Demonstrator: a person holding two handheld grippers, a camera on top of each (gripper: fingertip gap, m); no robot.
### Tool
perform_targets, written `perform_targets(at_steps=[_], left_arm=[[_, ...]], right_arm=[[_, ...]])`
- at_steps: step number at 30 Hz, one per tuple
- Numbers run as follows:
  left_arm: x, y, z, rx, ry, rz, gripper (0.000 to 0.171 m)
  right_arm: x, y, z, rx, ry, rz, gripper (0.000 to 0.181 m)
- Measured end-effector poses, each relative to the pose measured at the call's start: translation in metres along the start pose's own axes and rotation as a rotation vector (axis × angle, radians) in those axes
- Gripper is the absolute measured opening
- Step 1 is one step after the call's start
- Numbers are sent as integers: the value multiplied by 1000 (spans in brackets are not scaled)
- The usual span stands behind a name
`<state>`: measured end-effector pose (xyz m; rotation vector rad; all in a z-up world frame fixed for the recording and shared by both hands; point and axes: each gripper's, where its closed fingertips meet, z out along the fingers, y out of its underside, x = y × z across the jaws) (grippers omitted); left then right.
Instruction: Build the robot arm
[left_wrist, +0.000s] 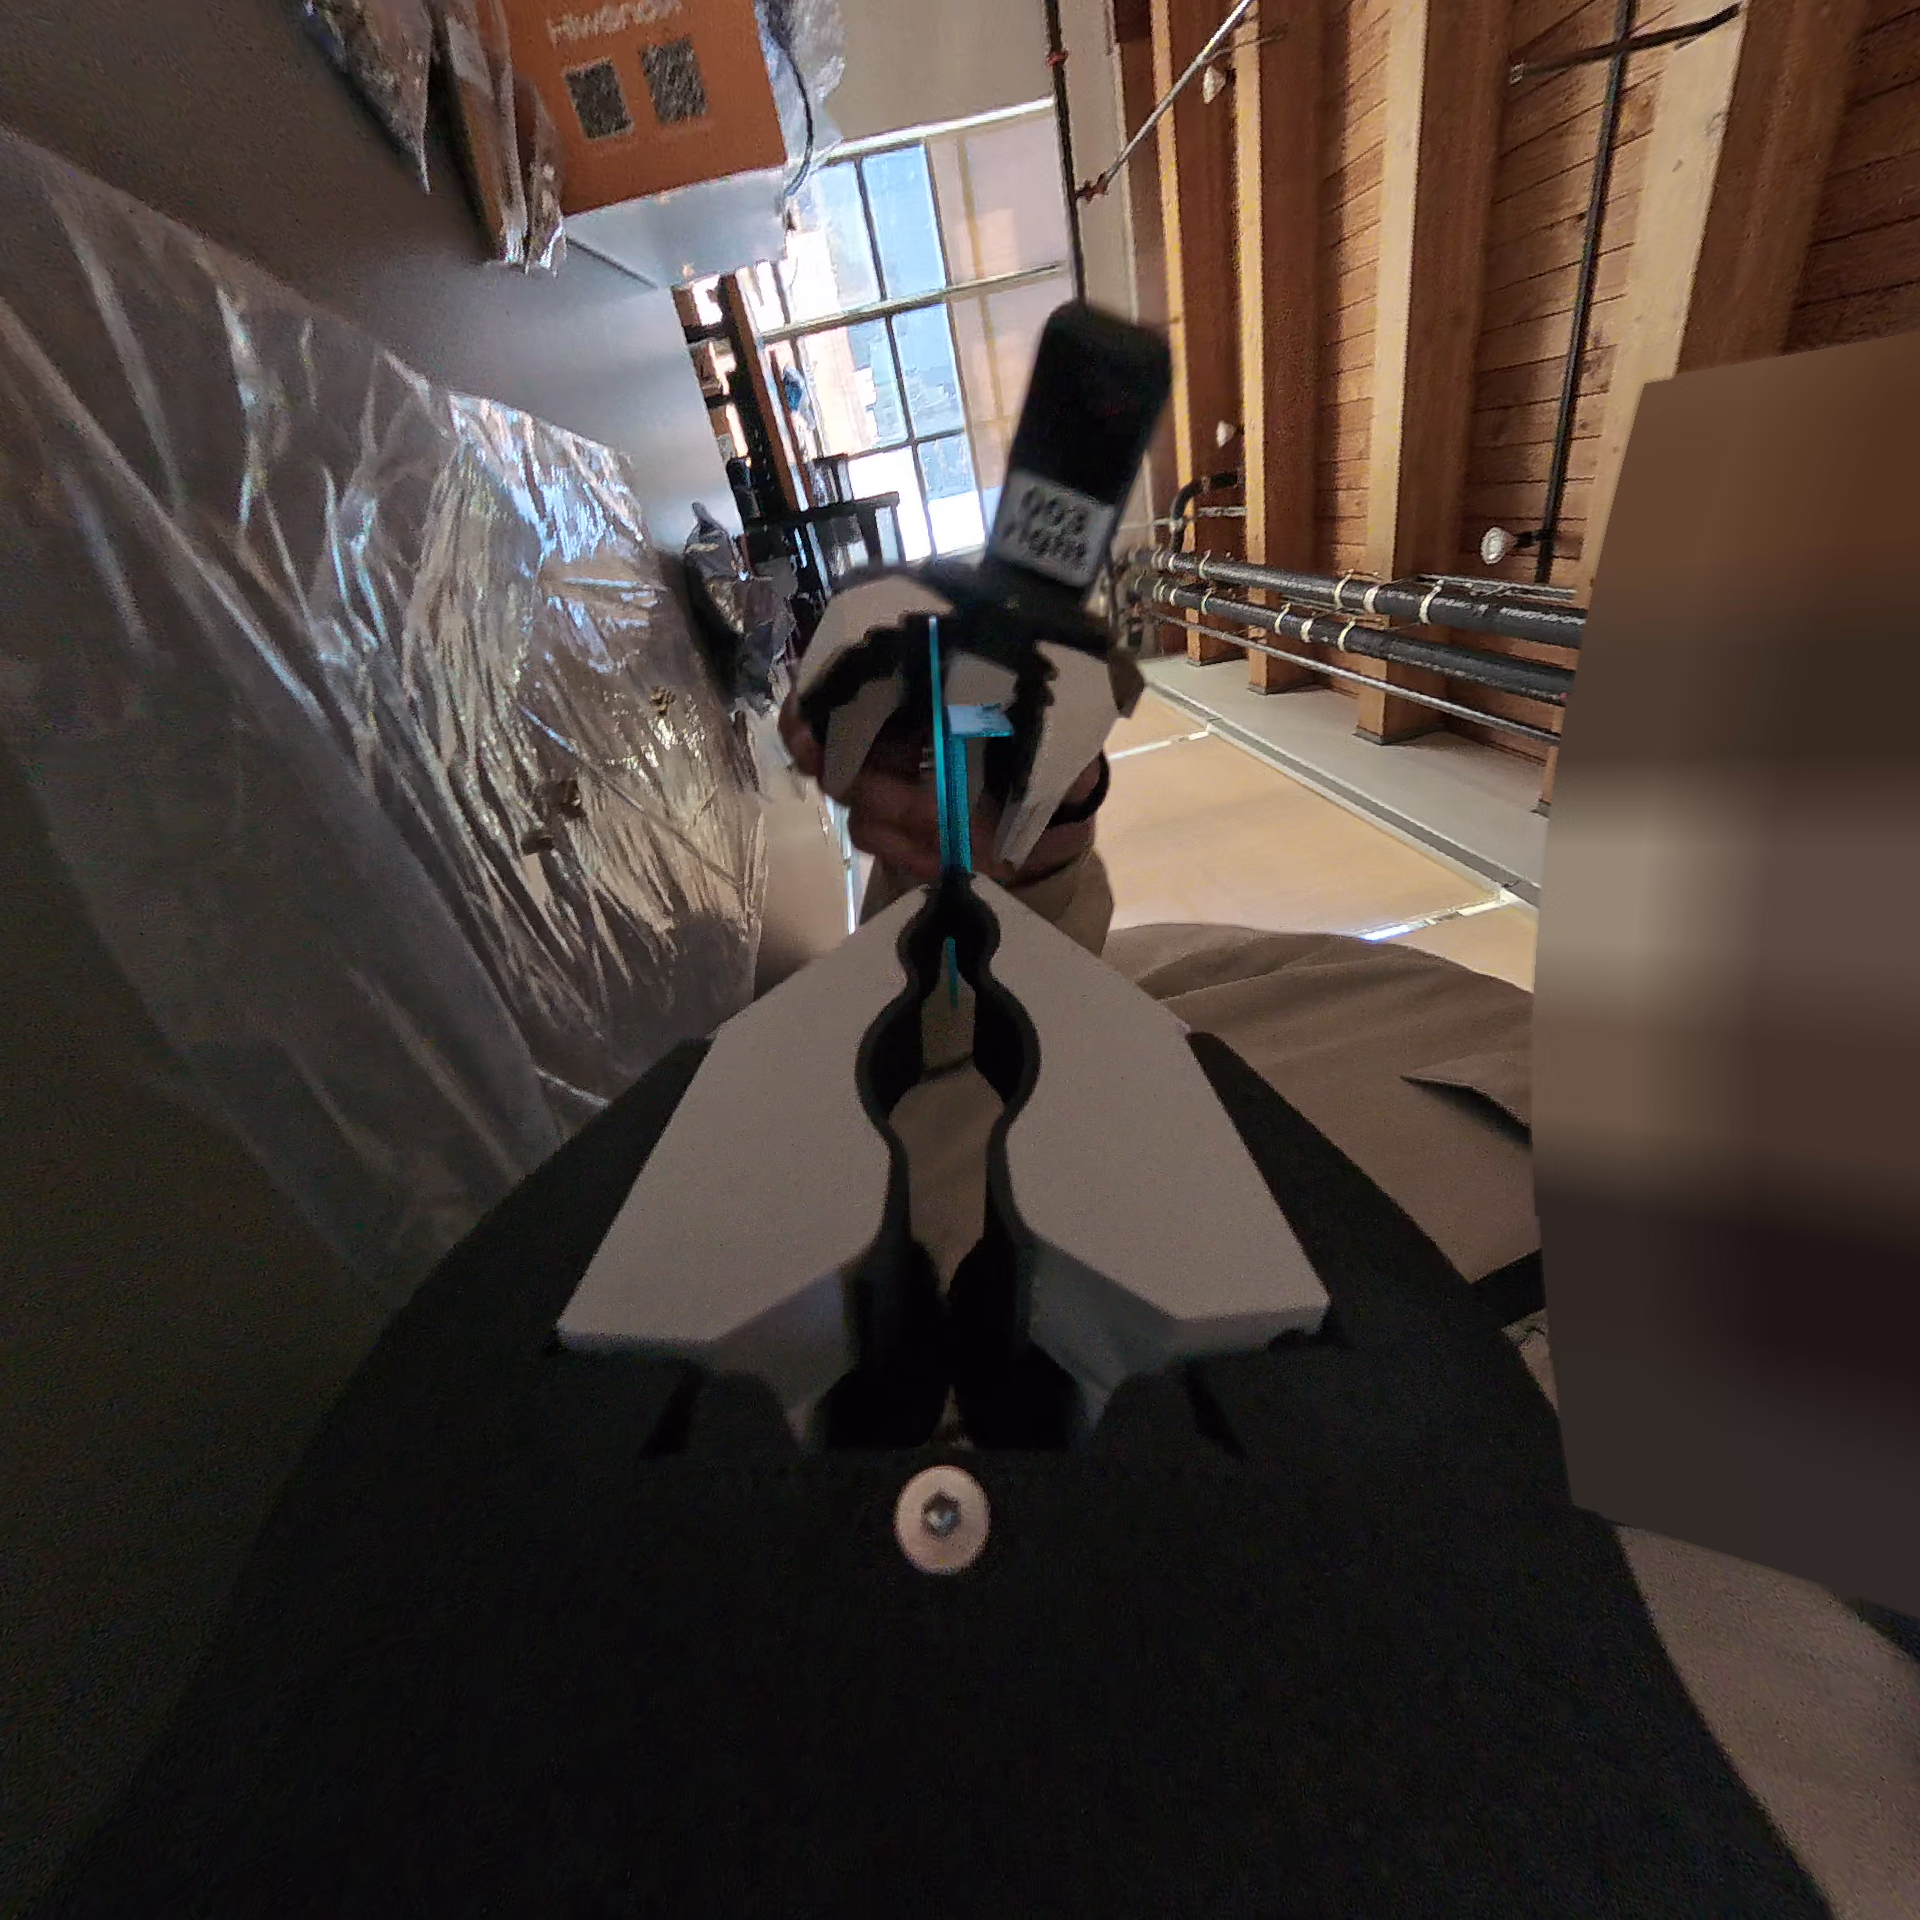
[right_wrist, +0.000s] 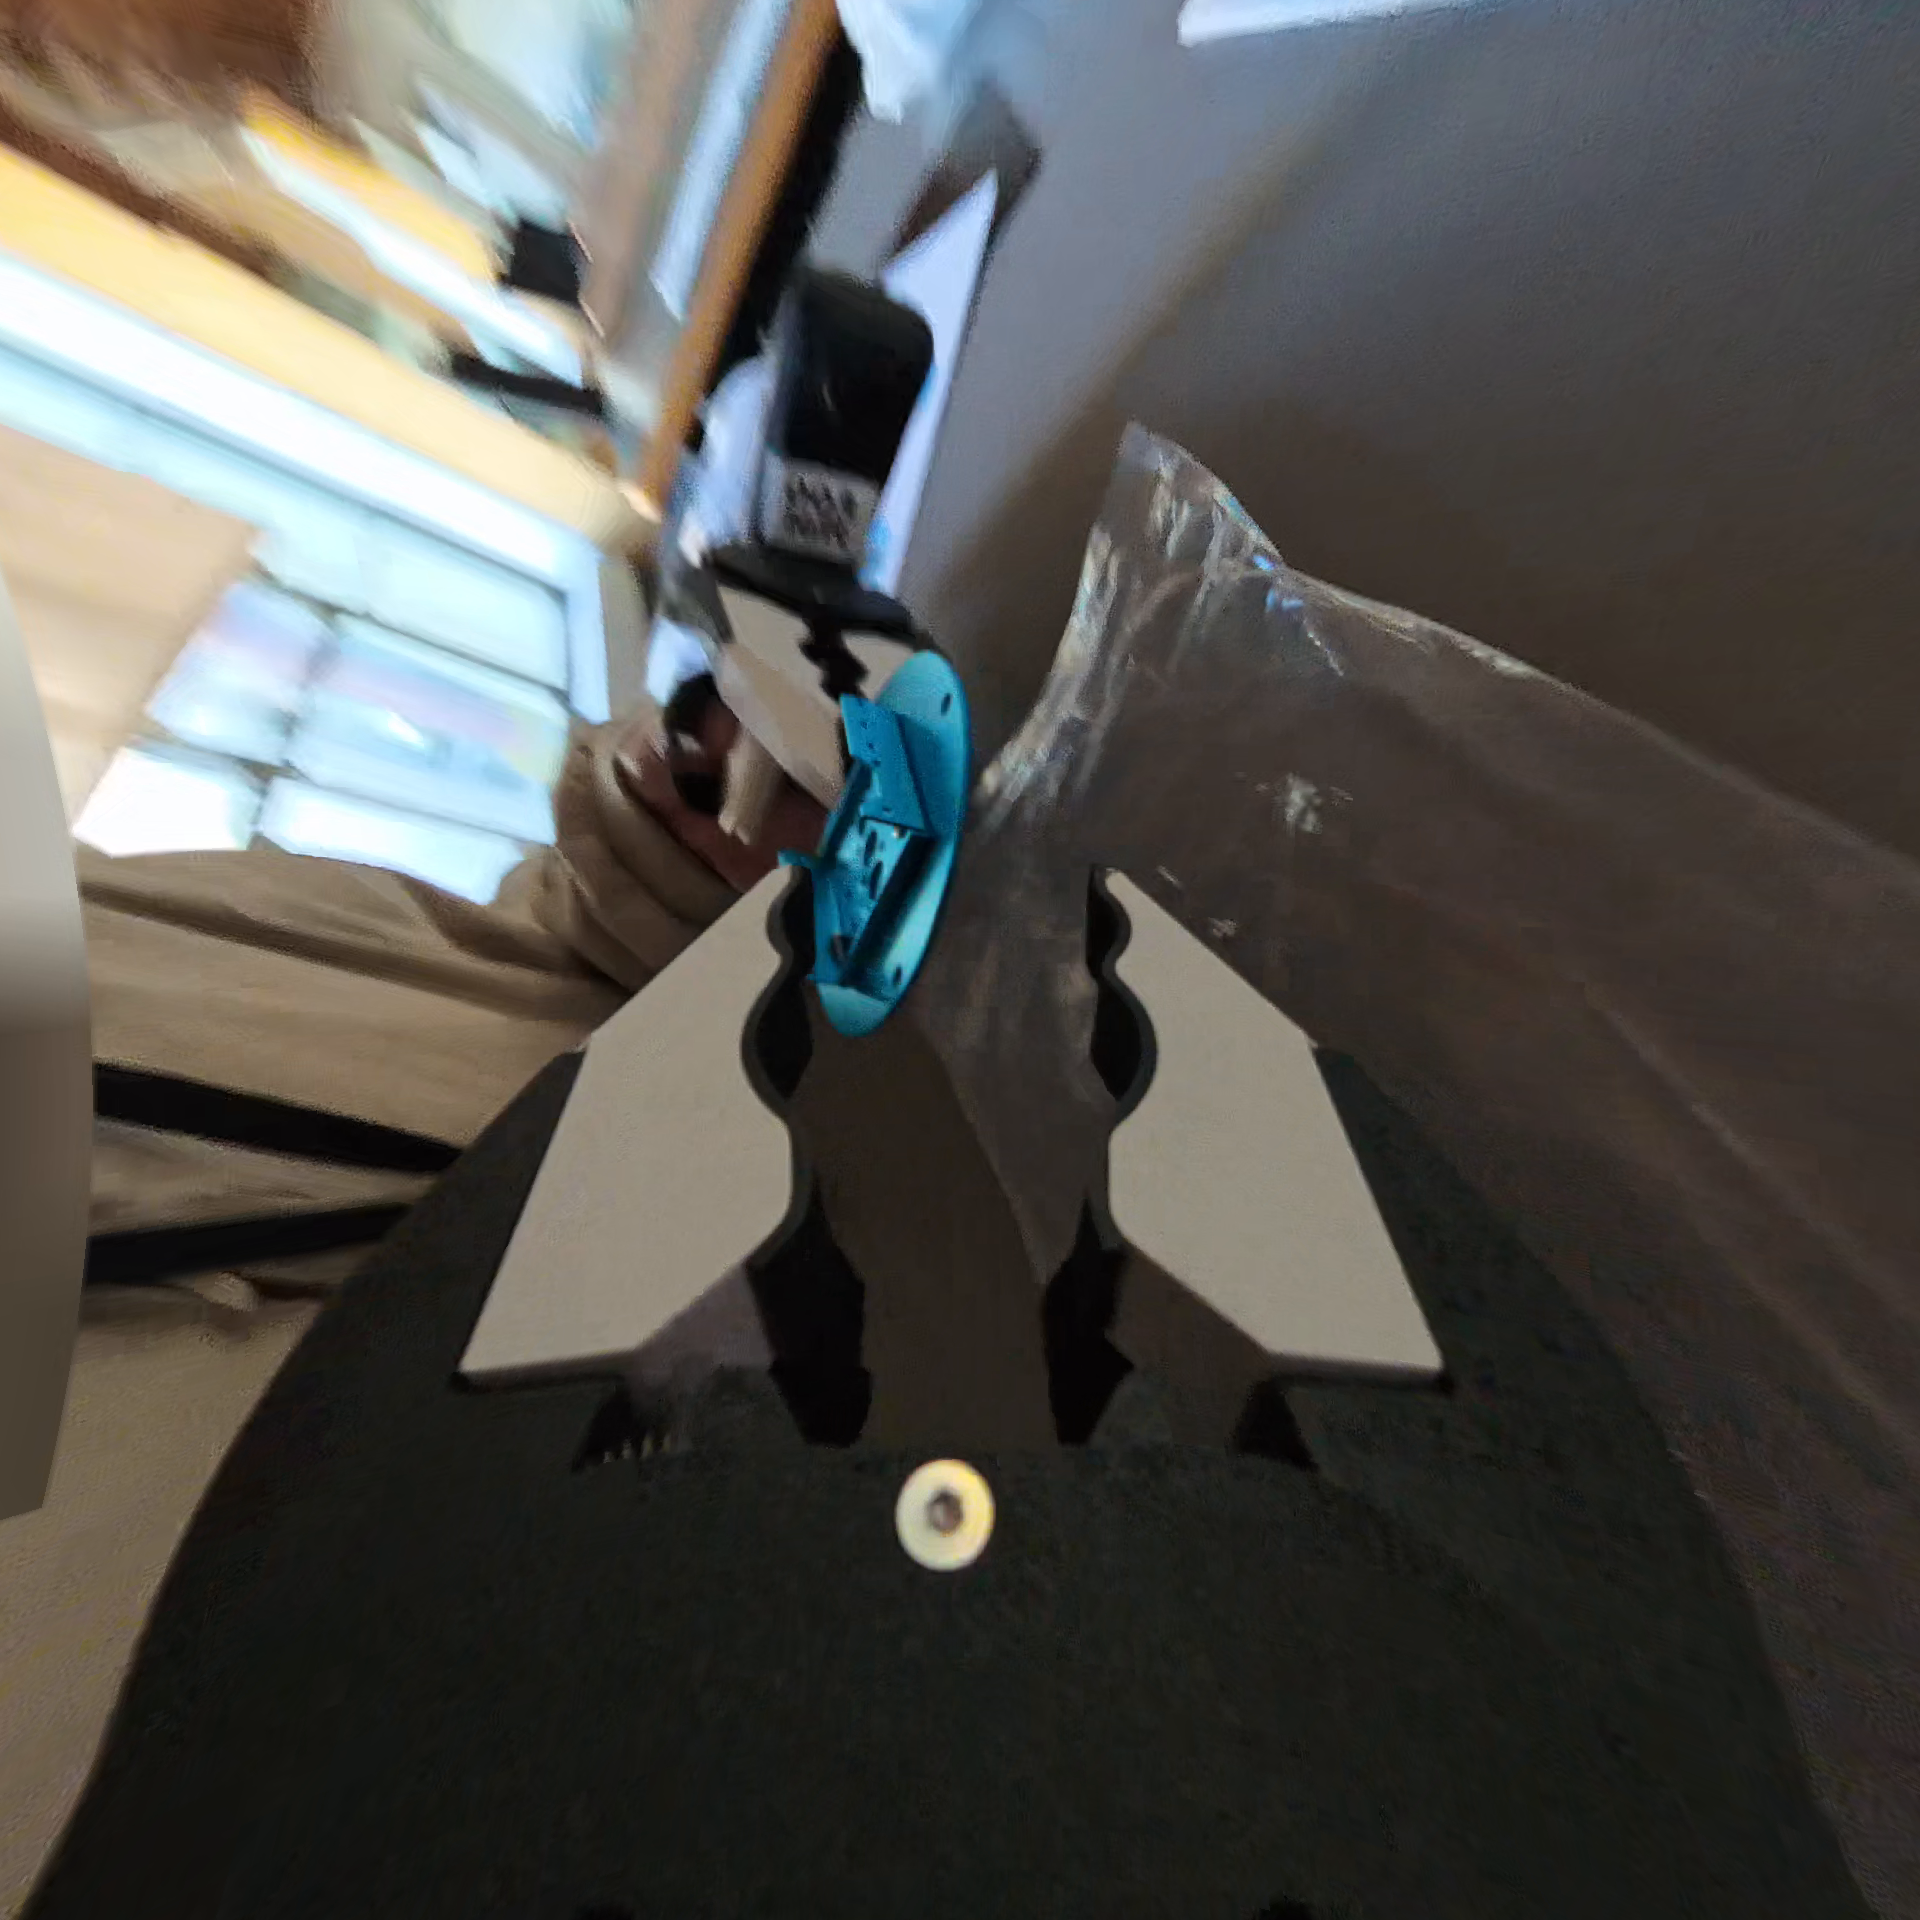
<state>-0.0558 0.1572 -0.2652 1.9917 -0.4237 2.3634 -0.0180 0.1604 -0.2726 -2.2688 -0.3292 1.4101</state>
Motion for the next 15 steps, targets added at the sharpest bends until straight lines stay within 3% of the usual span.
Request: perform_targets(at_steps=[3, 5, 15], left_arm=[[4, -4, -2, 24, 22, 7, 0], [4, -5, -2, 25, 20, 10, 0], [0, -4, -1, 31, 2, 0, 0]], right_arm=[[-10, -14, 7, 209, -144, 163, 42], [-15, -16, 13, 269, -209, 217, 35], [-14, -17, 35, 315, -258, 319, 8]])
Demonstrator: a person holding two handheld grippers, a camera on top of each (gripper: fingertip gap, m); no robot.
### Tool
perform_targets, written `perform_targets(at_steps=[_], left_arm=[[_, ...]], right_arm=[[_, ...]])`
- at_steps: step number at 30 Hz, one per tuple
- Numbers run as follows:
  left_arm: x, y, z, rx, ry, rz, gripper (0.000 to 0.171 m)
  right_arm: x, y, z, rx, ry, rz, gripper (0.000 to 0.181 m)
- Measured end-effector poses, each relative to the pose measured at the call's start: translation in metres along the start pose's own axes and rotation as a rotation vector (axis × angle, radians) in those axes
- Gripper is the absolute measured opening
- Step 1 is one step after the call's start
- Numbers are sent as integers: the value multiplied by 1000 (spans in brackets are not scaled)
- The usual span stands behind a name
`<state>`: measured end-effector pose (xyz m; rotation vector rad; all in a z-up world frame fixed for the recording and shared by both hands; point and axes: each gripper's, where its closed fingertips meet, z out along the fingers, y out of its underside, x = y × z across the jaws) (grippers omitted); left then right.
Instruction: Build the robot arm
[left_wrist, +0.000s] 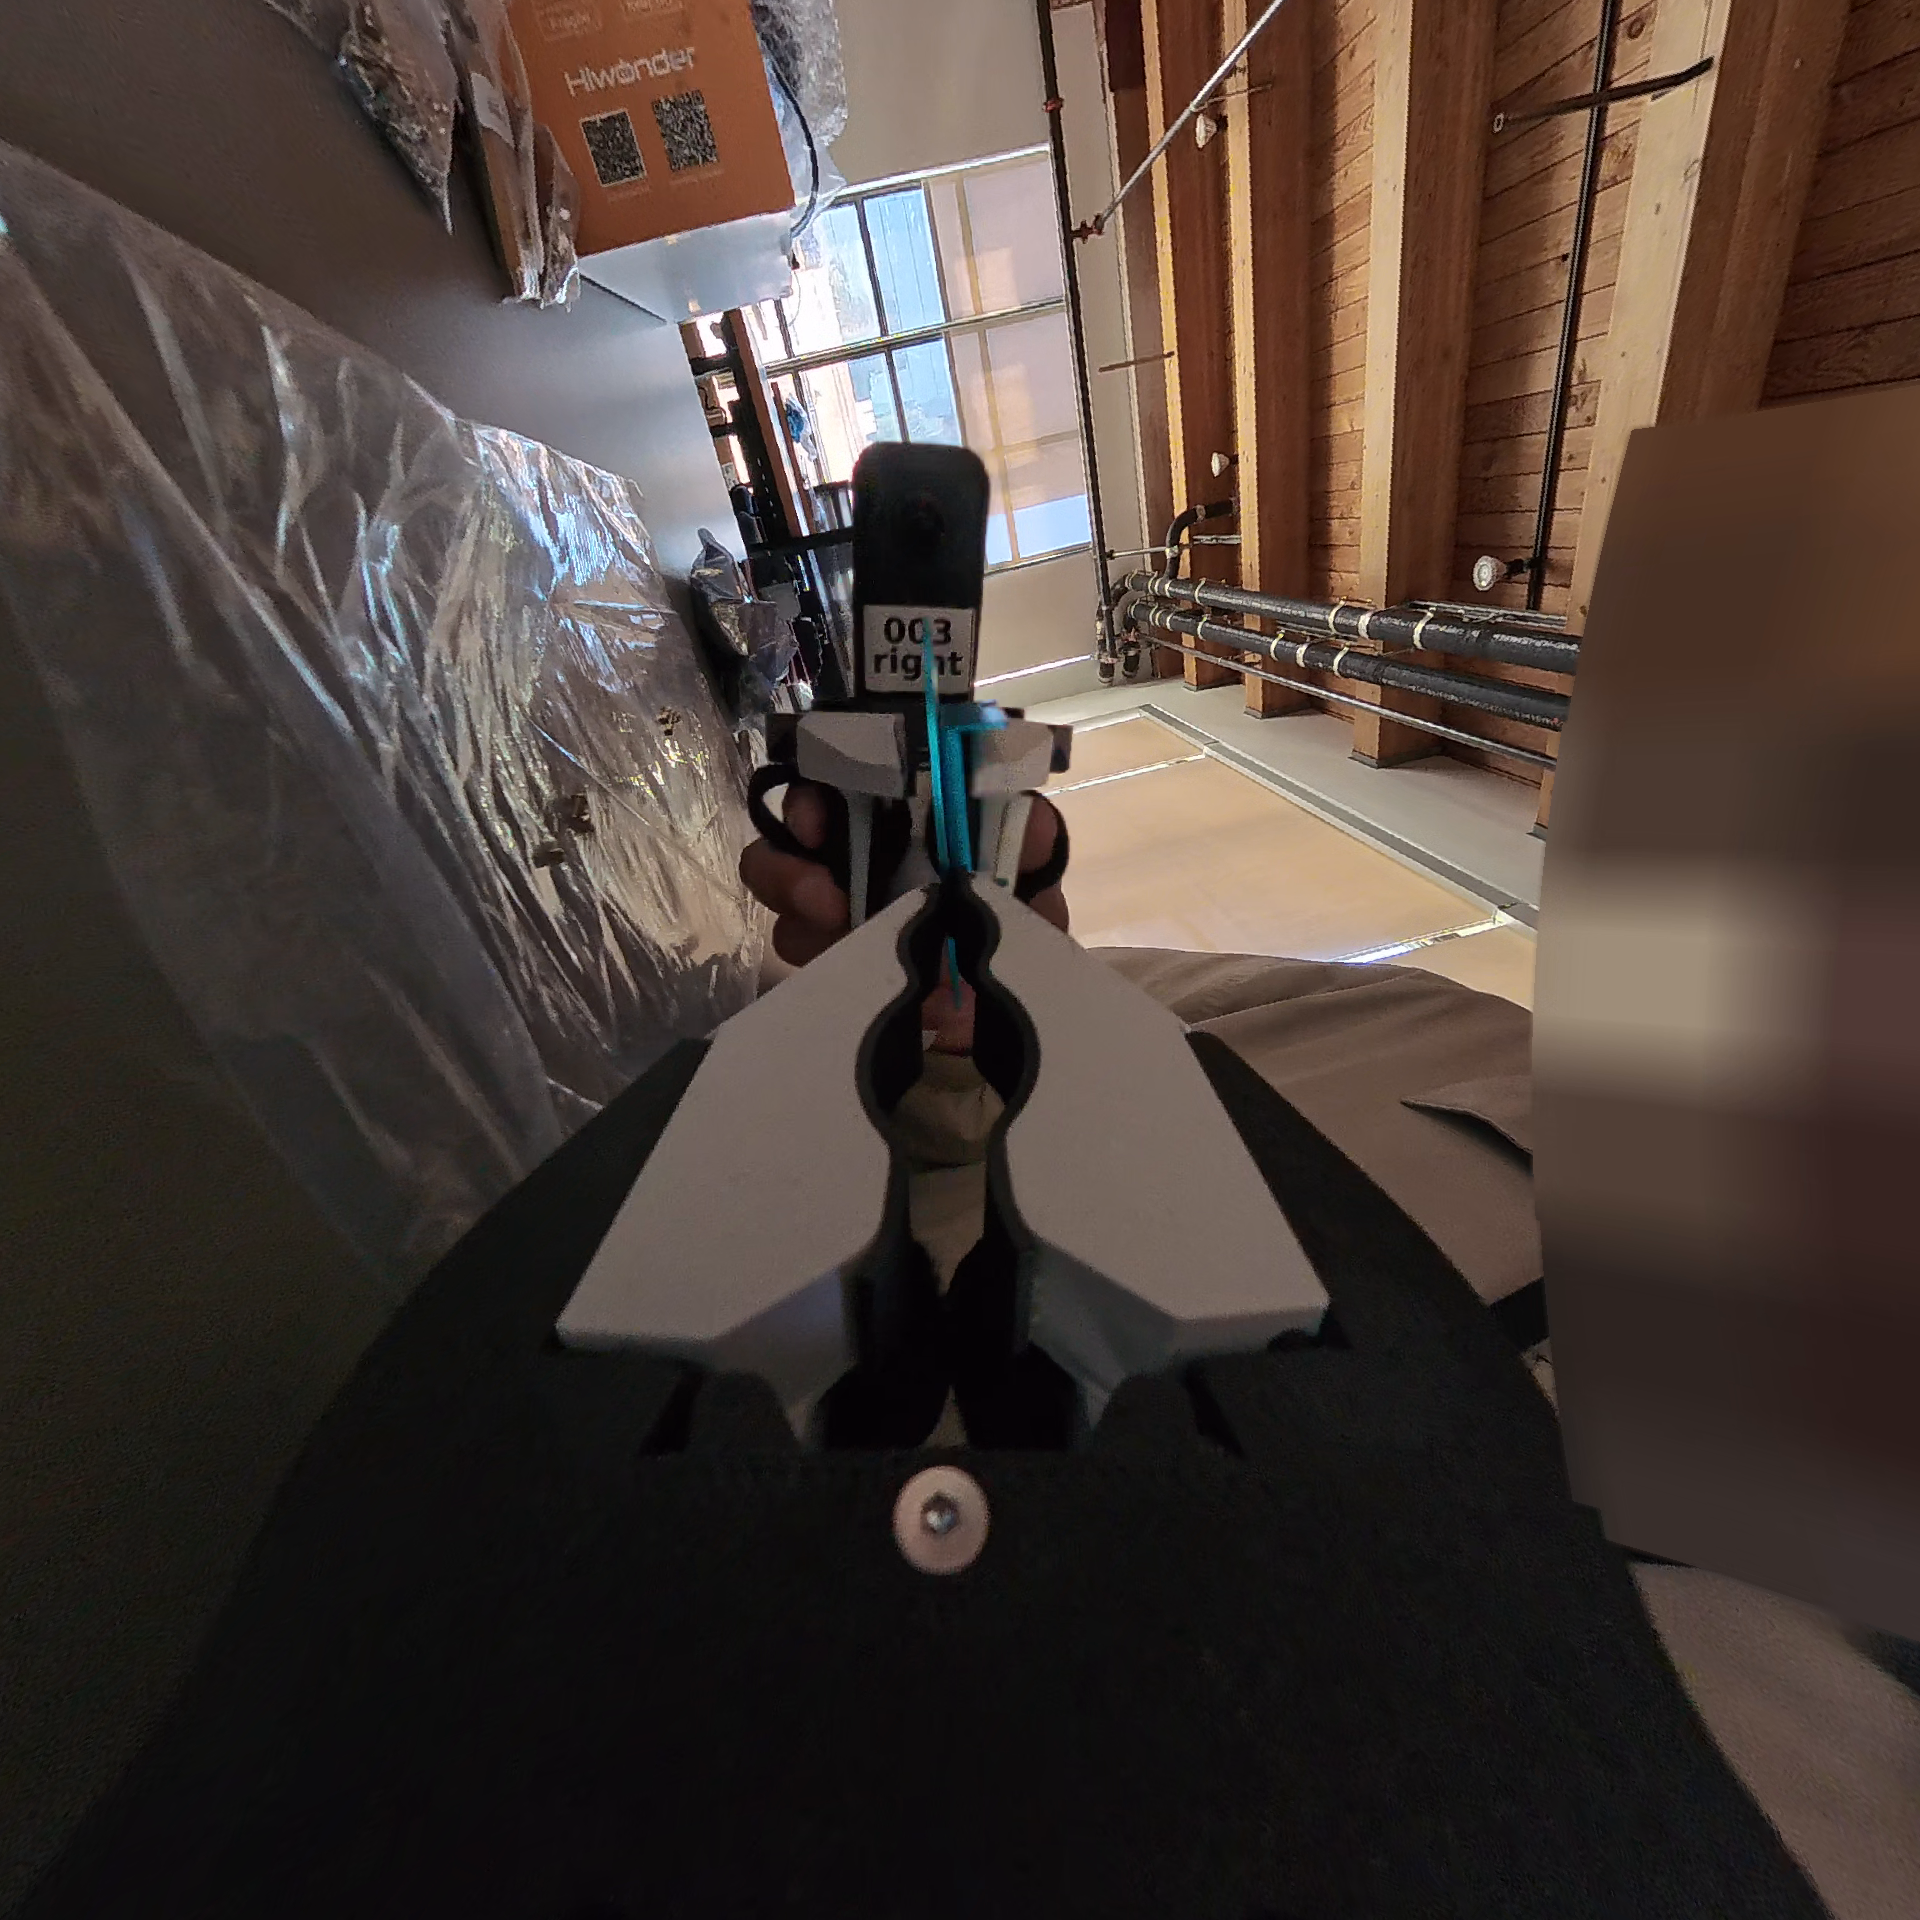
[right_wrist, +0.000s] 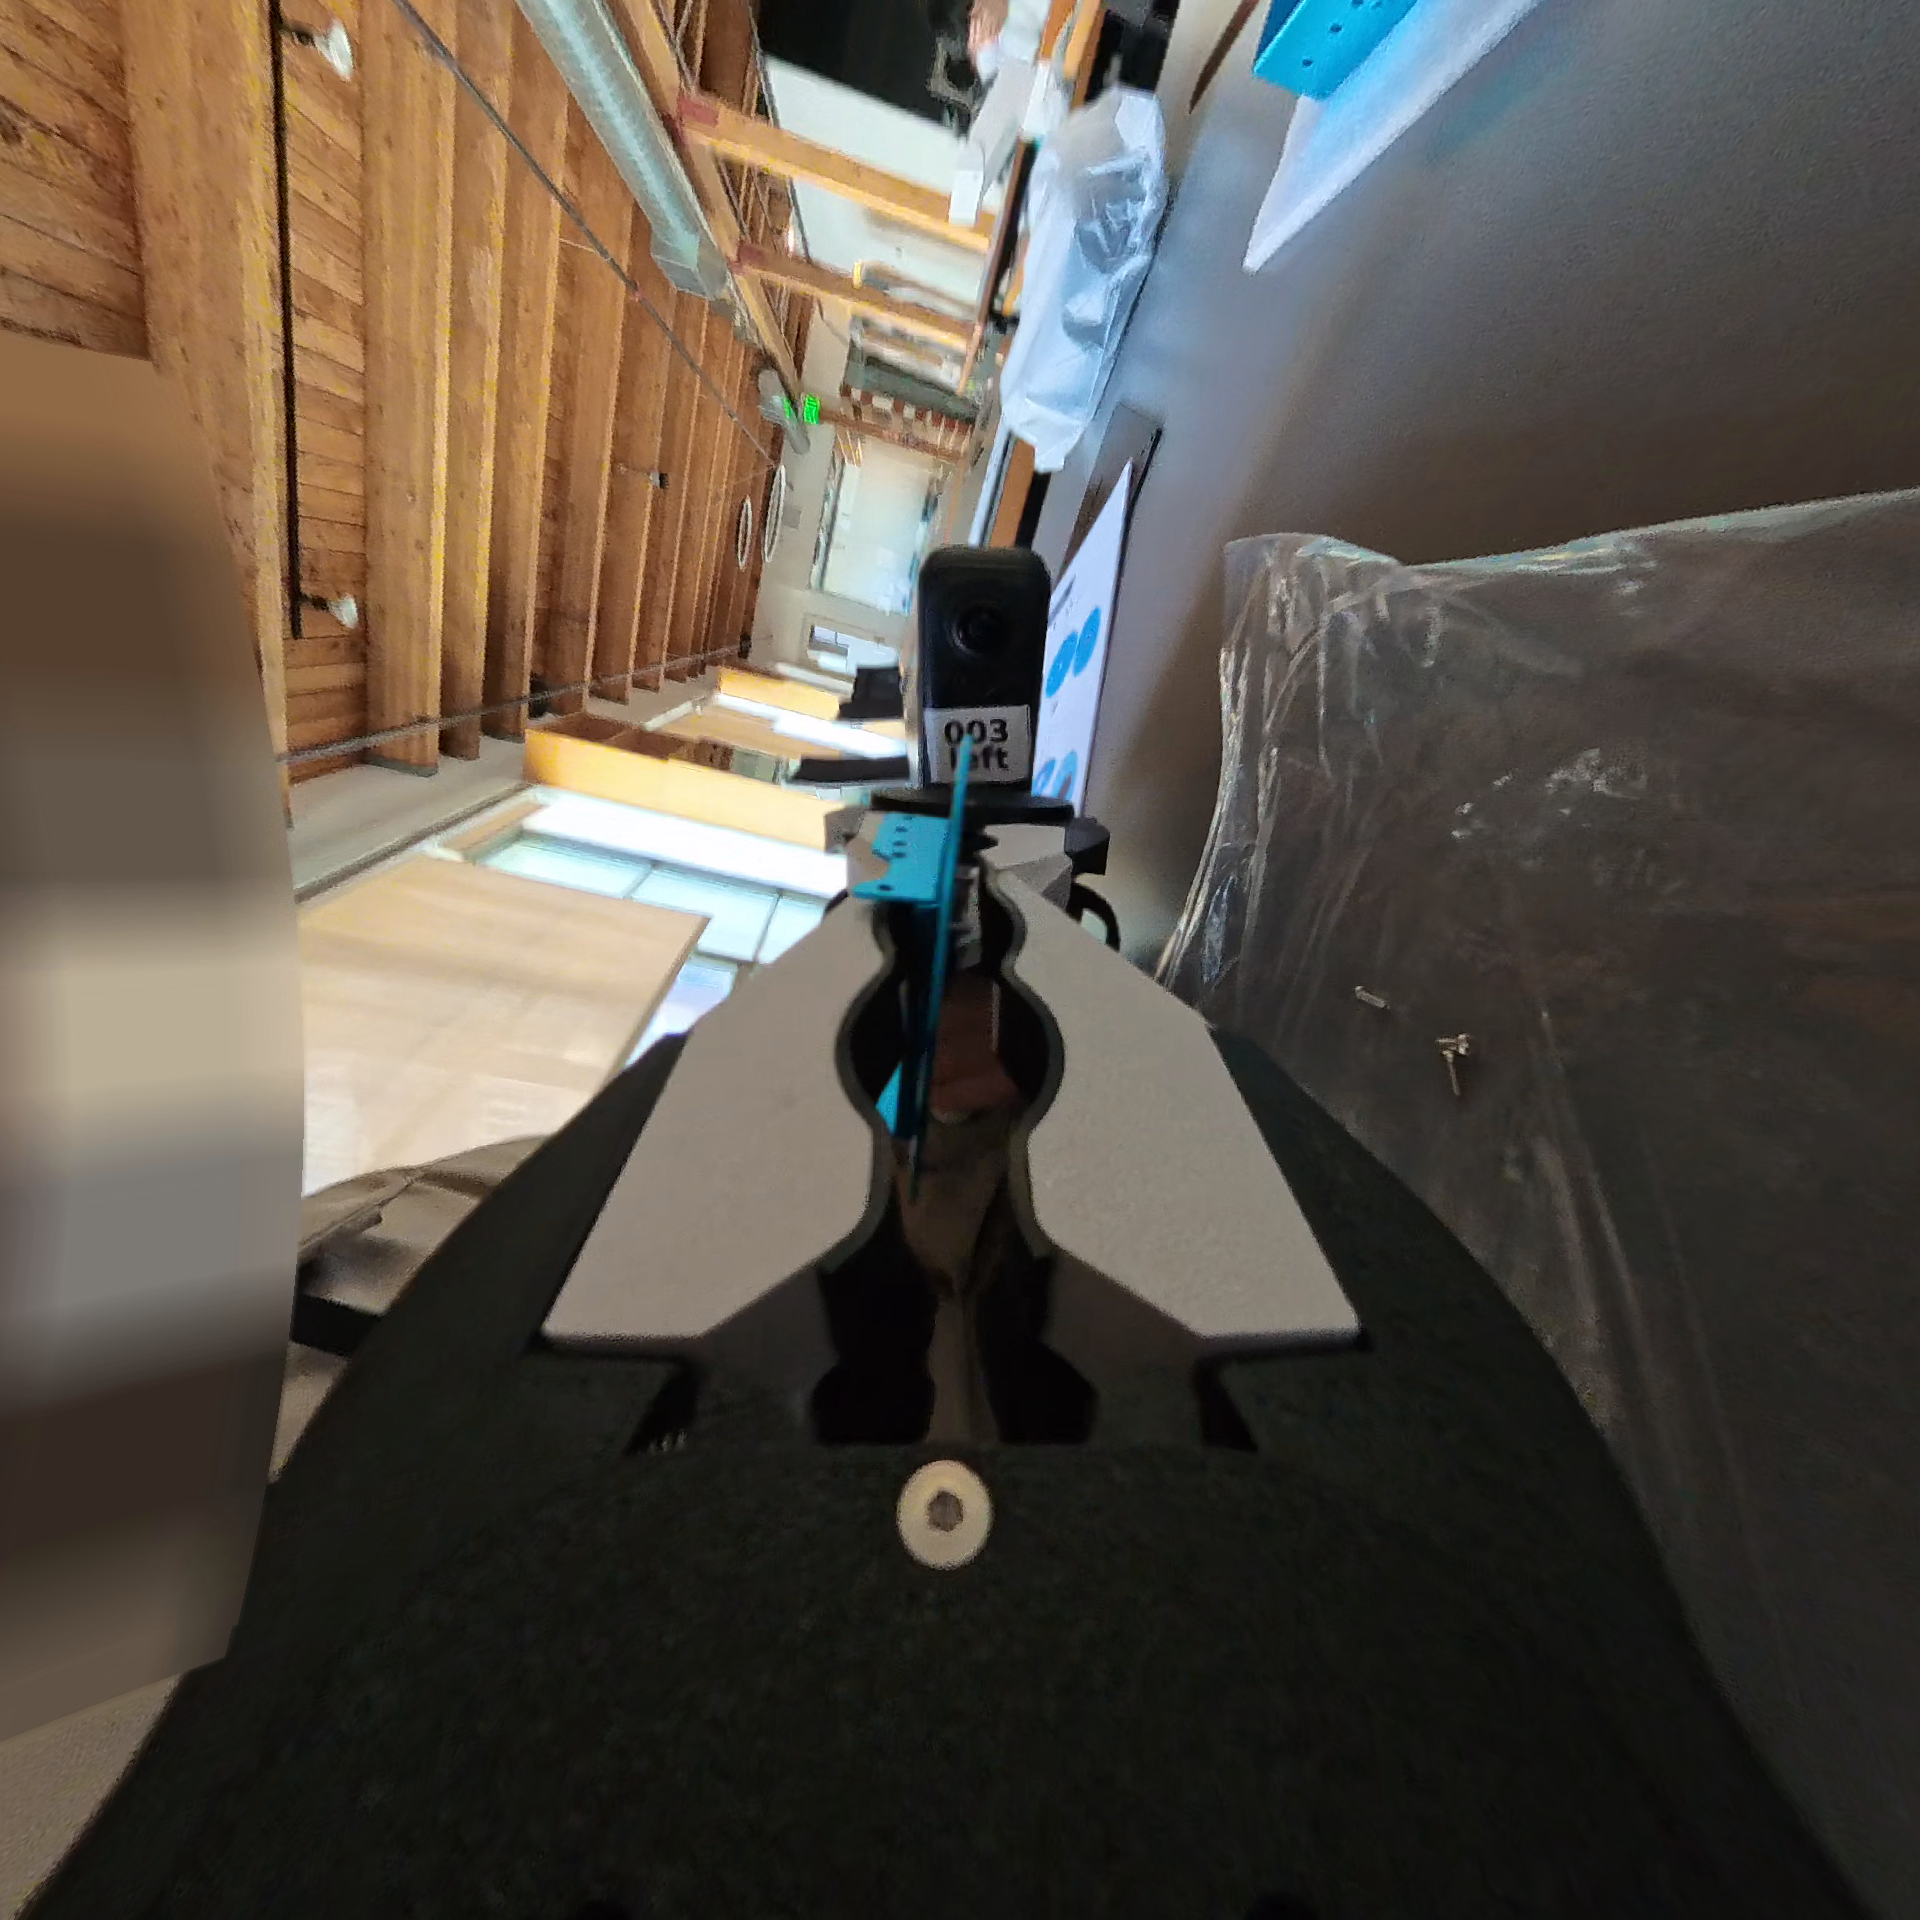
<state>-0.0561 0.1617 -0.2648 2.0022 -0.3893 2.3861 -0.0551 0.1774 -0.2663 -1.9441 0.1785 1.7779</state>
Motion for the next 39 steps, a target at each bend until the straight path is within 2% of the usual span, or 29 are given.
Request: perform_targets(at_steps=[6, 12, 16, 19, 23, 27, 30, 33, 34, 37, 39], left_arm=[[-2, 0, 0, -3, -20, 11, 0], [2, 0, 2, -10, -21, 46, 1], [0, -10, 0, 35, -66, 120, 22], [-2, -19, -7, 71, -108, 165, 24], [-6, -22, -10, 71, -173, 221, 22], [-15, -24, -13, 69, -259, 282, 18], [-20, -27, -17, 74, -321, 326, 18], [-19, -29, -19, 75, -364, 386, 18], [-18, -29, -18, 73, -370, 407, 18], [-10, -26, -13, 53, -364, 483, 21], [-4, -22, -8, 36, -359, 568, 25]], right_arm=[[3, -2, 0, 49, -7, 15, 4], [-2, -3, -2, 48, 12, -83, 3], [-3, -14, -9, 61, 78, -219, 3], [-4, -31, -23, 30, 219, -506, 3], [10, -56, -47, -134, 576, -1188, 4], [30, -52, -58, -323, 737, -1620, 4], [48, -37, -60, -393, 761, -1748, 4], [45, -42, -62, -347, 802, -1816, 4], [39, -44, -61, -304, 784, -1782, 4], [16, -49, -56, -131, 576, -1405, 4], [3, -41, -47, -105, 345, -981, 4]])
